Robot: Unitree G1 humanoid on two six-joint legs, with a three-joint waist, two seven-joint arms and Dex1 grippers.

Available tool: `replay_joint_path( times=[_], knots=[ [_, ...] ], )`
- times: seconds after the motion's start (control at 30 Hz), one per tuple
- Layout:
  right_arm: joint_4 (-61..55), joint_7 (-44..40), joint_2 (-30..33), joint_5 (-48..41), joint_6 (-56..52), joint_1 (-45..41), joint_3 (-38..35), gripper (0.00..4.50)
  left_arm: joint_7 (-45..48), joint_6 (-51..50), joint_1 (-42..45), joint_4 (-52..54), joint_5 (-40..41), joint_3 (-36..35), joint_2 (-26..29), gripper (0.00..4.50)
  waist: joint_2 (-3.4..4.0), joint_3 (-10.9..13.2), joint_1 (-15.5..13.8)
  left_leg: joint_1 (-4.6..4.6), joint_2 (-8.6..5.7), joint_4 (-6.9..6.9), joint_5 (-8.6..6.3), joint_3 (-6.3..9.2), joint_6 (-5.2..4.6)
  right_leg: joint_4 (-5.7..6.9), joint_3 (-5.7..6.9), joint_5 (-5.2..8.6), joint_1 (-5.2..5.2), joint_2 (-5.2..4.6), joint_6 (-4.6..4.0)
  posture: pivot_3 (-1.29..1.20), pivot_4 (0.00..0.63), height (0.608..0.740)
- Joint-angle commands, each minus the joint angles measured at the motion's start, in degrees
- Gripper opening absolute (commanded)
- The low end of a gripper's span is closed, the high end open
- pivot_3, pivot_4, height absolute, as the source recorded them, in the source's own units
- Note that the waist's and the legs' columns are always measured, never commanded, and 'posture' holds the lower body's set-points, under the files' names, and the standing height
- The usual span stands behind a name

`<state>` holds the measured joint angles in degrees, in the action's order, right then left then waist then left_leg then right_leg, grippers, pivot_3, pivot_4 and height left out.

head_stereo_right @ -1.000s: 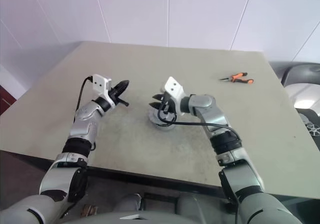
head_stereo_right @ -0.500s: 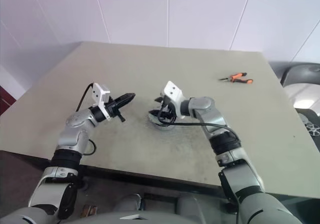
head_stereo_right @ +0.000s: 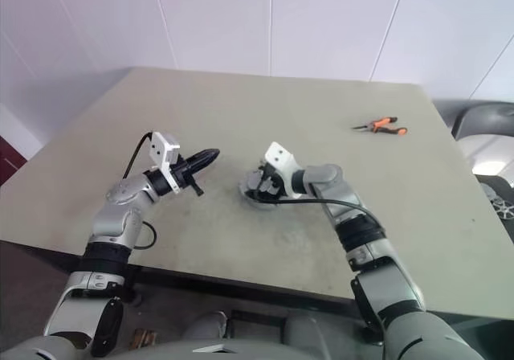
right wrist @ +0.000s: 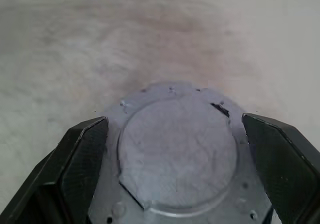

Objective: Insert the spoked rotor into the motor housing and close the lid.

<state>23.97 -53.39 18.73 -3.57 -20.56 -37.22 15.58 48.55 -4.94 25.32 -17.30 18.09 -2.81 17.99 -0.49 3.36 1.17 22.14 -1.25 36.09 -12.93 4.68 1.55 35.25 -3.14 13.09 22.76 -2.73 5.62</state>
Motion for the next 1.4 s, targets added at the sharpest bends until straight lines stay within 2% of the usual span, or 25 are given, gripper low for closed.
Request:
replay_joint_path(
  times=[0.03,0.1,0.2,0.4,0.67,0.83,1.4],
  knots=[
    [-1.0,-1.6,-0.1,-1.5,-1.7,1.2,-0.5,4.31,0.1,-0.2,0.7,2.7,0.6,0.3,0.1,0.00,0.00,0.0,0.0,-0.05,0.00,-0.01,0.00,0.00,0.00,0.00,0.00,0.00,-0.03,0.00,0.00,0.00,0.000,0.740],
    [-1.0,-1.5,-0.4,-1.8,-2.1,1.5,-0.8,3.94,0.3,-0.2,0.7,2.7,0.7,0.4,0.0,0.00,0.01,0.0,0.0,-0.15,0.00,-0.02,0.00,0.00,0.00,0.00,0.00,0.01,-0.13,0.01,0.00,0.00,0.000,0.740],
    [-0.3,-1.5,-0.6,-1.6,-1.9,1.4,-1.0,3.04,0.8,0.7,1.2,1.0,0.6,0.2,0.1,0.00,0.01,0.0,0.0,-0.26,0.00,-0.04,0.00,0.00,0.00,-0.01,0.00,0.03,-0.22,0.00,-0.01,0.00,0.000,0.740],
    [0.0,-1.5,-0.8,-1.9,-1.4,1.1,-1.6,3.04,1.7,2.2,1.4,-1.2,0.4,-0.2,0.4,0.00,0.00,0.0,0.0,-0.32,0.01,-0.09,0.00,0.00,0.00,-0.01,0.00,0.05,-0.24,0.01,0.01,0.00,0.000,0.740],
    [-6.7,-5.8,1.0,-7.1,-5.3,0.3,-4.0,3.04,1.9,2.4,1.0,-1.1,0.3,0.1,0.2,0.00,0.02,0.0,0.0,-0.30,0.02,-0.14,0.00,-0.01,0.00,-0.02,0.00,0.04,-0.20,0.00,-0.01,0.00,0.000,0.740],
    [-7.6,-6.4,3.5,-4.8,-3.7,0.2,-2.1,3.04,1.8,2.3,1.1,-1.2,0.2,0.3,0.0,0.00,0.02,0.0,0.0,-0.29,0.02,-0.13,0.00,-0.01,0.00,-0.04,0.00,0.09,-0.20,0.01,0.06,0.00,0.000,0.740],
    [-5.8,-5.1,4.3,-3.3,-2.3,0.8,-2.3,3.04,1.7,2.1,1.1,-1.2,0.2,1.1,-0.6,0.00,0.01,0.0,-0.1,-0.23,0.02,-0.08,-0.01,-0.03,0.01,-0.05,0.00,0.11,-0.19,0.00,0.03,0.00,0.000,0.740]
  ],
)
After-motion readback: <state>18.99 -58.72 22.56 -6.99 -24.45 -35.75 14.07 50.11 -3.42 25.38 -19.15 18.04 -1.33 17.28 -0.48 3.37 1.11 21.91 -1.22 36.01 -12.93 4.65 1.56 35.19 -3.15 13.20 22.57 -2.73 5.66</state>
